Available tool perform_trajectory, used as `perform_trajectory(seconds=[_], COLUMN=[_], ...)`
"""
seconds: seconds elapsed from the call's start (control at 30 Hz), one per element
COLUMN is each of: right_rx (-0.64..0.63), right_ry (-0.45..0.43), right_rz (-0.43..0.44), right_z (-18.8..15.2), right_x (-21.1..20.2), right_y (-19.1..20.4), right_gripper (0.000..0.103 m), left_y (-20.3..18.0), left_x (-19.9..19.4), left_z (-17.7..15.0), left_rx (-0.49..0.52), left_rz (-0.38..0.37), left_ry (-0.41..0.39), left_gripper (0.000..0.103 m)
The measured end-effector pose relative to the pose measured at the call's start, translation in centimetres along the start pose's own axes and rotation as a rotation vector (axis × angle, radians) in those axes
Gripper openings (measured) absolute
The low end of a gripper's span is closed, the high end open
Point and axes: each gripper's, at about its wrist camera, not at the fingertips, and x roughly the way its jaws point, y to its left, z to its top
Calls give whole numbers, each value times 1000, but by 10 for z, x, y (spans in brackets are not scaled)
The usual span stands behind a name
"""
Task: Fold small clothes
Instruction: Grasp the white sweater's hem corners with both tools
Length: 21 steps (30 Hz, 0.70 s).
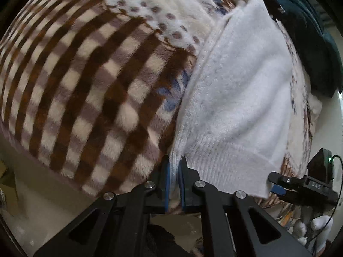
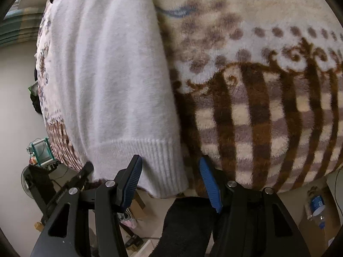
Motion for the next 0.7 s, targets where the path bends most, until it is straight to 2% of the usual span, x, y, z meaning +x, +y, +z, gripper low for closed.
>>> perform_trajectory(seconds=[0.07,0.1,0.17,0.27,0.33,0.4,0.43,0.47,0.5,0.53,0.57,0.67,0.7], right_rx=[9,15,2,-14,-32,-12,-11,-11,-18,-26,-31,-10,6], right_ry=[29,23,-12,-37,-30,-21,-11,-1,4,4,7,14,21], right_rz=[49,72,56,-3,10,31,29,30,41,59,72,77,88], right_z=[3,3,0,-6,-5,-2,-1,0,0,1,1,1,3], right_x=[10,13,11,3,6,11,14,17,18,18,19,28,32], right_y=[-2,-2,-2,-3,-1,1,4,6,8,9,11,14,12], right_gripper=[59,50,10,10,10,15,18,27,39,46,51,51,51], left_y=[-4,-6,-9,-8,-3,3,6,10,14,17,20,29,29], left_x=[1,0,-2,7,14,10,5,1,-3,-4,-3,18,23], left_z=[0,-2,-5,-8,-5,-1,0,0,0,0,0,4,5], left_rx=[26,36,53,62,45,3,-10,-15,-24,-30,-34,-61,-64], left_rz=[11,14,-10,-13,-26,-71,-94,-126,-174,-201,-227,-240,-242], left_ry=[0,-1,-4,20,31,45,39,32,23,20,20,66,66], left_gripper=[5,5,5,6,9,14,19,34,53,62,65,65,70])
